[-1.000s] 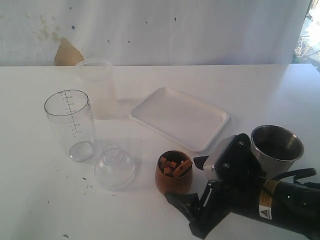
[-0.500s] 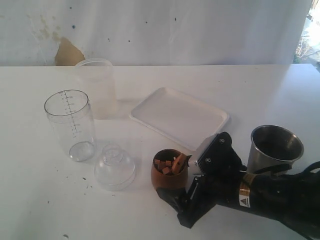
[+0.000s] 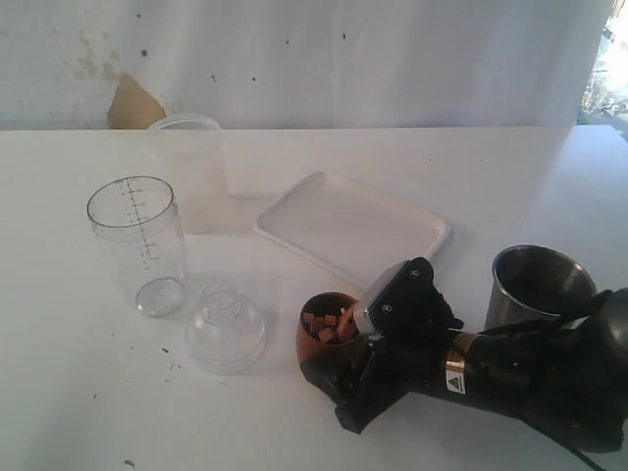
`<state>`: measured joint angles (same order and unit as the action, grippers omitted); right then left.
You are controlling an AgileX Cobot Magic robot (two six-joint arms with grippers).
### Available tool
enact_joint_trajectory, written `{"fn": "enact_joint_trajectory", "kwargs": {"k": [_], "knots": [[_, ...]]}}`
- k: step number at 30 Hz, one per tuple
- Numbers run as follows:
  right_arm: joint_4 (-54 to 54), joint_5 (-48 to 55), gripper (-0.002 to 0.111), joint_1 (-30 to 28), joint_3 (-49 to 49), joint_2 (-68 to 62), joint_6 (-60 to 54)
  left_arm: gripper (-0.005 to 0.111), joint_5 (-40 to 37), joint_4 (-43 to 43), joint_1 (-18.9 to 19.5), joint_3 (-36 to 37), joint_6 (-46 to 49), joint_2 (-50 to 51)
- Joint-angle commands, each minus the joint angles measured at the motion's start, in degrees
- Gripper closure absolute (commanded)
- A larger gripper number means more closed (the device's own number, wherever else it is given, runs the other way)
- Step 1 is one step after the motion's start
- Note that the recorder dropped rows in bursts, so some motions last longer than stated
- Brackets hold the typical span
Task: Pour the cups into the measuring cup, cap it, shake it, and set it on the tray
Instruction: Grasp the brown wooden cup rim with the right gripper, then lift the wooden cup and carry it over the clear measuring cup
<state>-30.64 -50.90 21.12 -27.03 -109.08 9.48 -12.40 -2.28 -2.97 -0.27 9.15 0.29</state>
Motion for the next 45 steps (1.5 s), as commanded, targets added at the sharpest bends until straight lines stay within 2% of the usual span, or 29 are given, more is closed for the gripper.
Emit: {"fn": "enact_joint_trajectory", "kwargs": {"k": [1,6,7,12,16,21,26,35,42,45], "knots": [[0.3,-0.6,0.031,0.0,-0.4,-0.2,-1.4,0.107,0.8,0.0,0.0,0.3,-0.1,-0.3],[0.4,0.2,0.05,0.0,-1.2,-0.7,-3.3,0.107,0.8,0.0,0.0,0.3,-0.1,-0.3],[0.4,0.0,0.057,0.0,-1.2,-0.7,-3.3,0.107,0.8,0.0,0.0,0.3,-0.1,-0.3],[-0.4,-1.0,0.107,0.0,-1.2,-0.1,-3.3,0.107,0.8,0.0,0.0,0.3,-0.1,-0.3],[-1.0,0.6,0.108,0.2,-1.6,3.7,-2.1,0.107,0.8,0.0,0.0,0.3,-0.1,-0.3],[-1.0,18.7,0.108,2.4,-8.8,12.3,4.0,0.107,0.8,0.0,0.0,0.3,-0.1,-0.3],[-1.0,28.9,0.108,5.3,-20.1,15.3,7.6,0.107,0.8,0.0,0.0,0.3,-0.1,-0.3],[-1.3,50.0,0.108,13.8,-45.7,4.7,8.3,0.107,0.8,0.0,0.0,0.3,-0.1,-0.3],[-1.3,56.5,0.108,15.2,-59.7,-3.7,6.6,0.107,0.8,0.0,0.0,0.3,-0.1,-0.3],[-2.5,63.8,0.108,17.5,-65.8,-7.0,0.8,0.107,0.8,0.0,0.0,0.3,-0.1,-0.3]]}}
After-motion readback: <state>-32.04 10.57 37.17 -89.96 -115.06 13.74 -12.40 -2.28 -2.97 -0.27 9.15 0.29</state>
